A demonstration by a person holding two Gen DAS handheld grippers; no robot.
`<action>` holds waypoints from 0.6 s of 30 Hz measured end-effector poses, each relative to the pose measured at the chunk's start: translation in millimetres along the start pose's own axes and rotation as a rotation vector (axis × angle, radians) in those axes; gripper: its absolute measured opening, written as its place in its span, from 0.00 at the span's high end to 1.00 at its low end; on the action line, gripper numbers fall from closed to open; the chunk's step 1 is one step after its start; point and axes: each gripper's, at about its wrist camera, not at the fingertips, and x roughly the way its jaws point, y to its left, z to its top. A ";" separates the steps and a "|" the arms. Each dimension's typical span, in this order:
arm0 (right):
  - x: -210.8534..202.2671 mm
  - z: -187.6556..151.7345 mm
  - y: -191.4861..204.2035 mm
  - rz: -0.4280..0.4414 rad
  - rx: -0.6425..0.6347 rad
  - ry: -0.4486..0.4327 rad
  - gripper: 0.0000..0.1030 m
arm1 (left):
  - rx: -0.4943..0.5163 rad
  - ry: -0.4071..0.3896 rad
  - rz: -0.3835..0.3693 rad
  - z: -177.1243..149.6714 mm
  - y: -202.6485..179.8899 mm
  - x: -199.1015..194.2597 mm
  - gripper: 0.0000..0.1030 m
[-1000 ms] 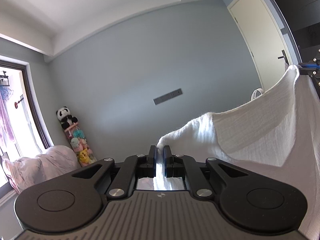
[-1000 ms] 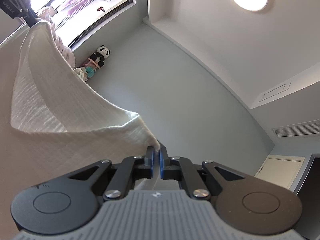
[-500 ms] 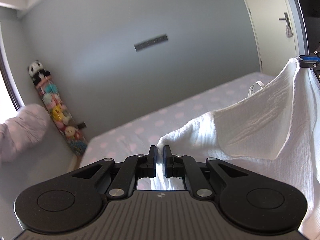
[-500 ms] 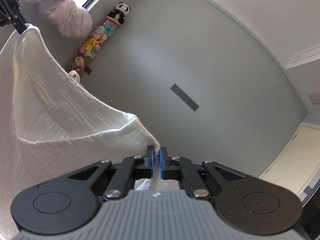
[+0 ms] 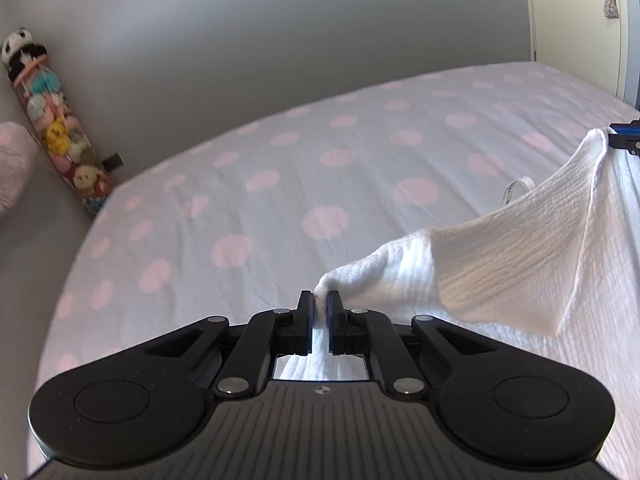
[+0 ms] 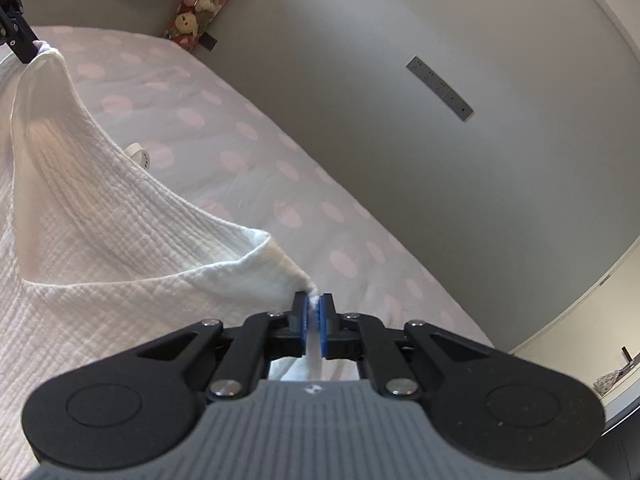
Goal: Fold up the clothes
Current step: 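Lower the shirt flat onto the bed and open both grippers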
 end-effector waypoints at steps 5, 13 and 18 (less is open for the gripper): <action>79.7 -25.8 24.7 0.061 0.017 0.095 0.94 | 0.001 0.090 -0.025 -8.4 -9.9 83.0 0.96; 157.0 -61.0 53.4 0.142 0.083 0.200 0.93 | 0.001 0.138 -0.042 -26.6 -24.5 137.3 0.95; 165.7 -59.4 51.3 0.171 0.113 0.204 0.89 | -0.037 0.135 -0.052 -24.5 -14.3 132.6 0.88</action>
